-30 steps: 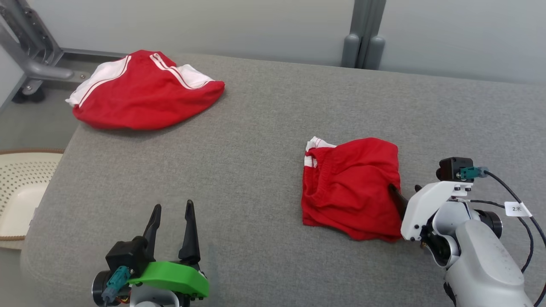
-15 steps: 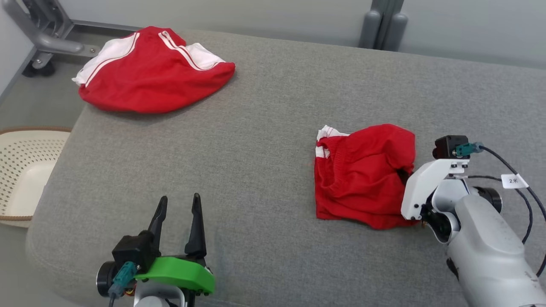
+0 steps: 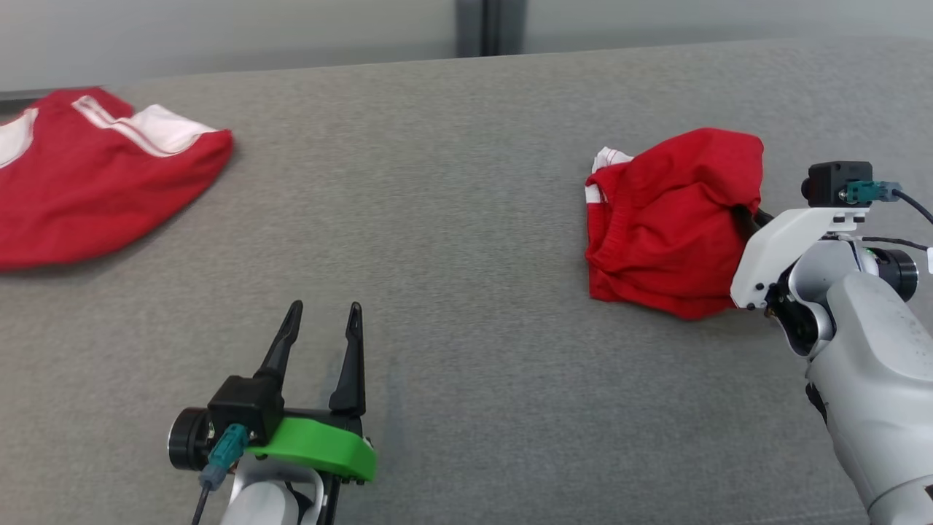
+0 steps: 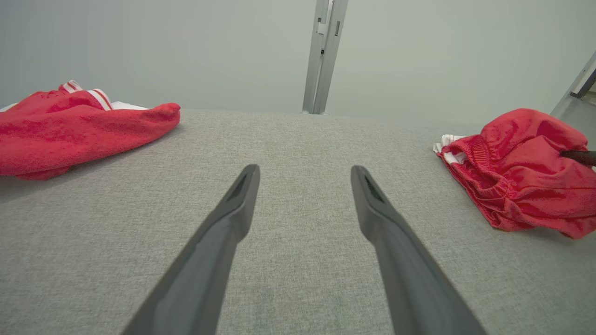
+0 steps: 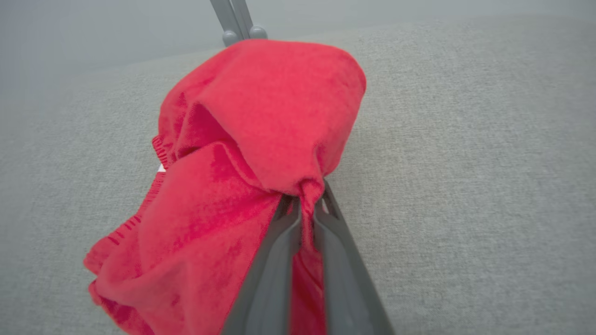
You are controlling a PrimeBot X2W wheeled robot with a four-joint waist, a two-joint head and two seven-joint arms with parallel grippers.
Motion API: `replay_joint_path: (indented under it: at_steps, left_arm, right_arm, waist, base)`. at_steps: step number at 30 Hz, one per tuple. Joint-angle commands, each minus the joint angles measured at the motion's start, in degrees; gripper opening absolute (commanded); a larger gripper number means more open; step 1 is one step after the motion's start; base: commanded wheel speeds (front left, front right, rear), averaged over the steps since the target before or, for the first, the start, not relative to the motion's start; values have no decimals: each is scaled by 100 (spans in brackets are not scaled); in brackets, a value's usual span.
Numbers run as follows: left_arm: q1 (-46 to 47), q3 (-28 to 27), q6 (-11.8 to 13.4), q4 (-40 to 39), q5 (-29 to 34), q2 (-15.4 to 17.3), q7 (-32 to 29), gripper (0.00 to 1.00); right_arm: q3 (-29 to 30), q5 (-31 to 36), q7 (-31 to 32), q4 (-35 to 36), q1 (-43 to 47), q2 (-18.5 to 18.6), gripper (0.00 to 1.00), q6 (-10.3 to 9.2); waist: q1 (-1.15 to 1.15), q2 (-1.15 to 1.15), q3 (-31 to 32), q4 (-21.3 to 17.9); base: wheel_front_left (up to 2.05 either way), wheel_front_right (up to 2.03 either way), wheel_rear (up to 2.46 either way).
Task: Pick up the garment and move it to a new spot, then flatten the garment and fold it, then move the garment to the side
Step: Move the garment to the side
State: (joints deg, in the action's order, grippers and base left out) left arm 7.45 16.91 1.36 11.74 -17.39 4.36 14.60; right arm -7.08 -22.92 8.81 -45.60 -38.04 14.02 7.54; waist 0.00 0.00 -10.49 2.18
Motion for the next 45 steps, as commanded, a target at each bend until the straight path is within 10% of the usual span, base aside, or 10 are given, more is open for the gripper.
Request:
replay_joint_path:
  at_steps: [1,13,40,41,43,45]
  left_arm:
    - [134,-9,13,-30,48,66,-33,100]
    - [381,-12,77,-288,147,324,-279,100]
    - [549,14,237,-809,201,532,-343,100]
    - [553,22,245,-807,201,528,-337,100]
    - [565,39,257,-794,198,511,-329,100]
    - [564,49,260,-762,184,499,-314,100]
  right_arm:
    - [-2,-30,-108,-32,-119,-51,0,-11]
    - [-174,-155,-576,-452,-524,-142,0,-10]
    - [322,1927,-685,-2087,-2482,2040,0,-11]
    - [377,1984,-698,-2119,-2502,2059,21,-11]
    - [473,2133,-707,-2196,-2528,2045,100,-11]
    - [570,2236,-731,-2252,-2563,2022,100,-11]
  waist:
    - [0,0,-380,-1220]
    - [0,0,-738,-1896]
    - [0,0,-1667,-188]
    - [0,0,-1675,-177]
    - [0,0,-1681,-156]
    - [0,0,-1662,-143]
  base:
    - [0,0,0]
    - [0,0,0]
    - [0,0,0]
    - [0,0,0]
    - [0,0,0]
    - [0,0,0]
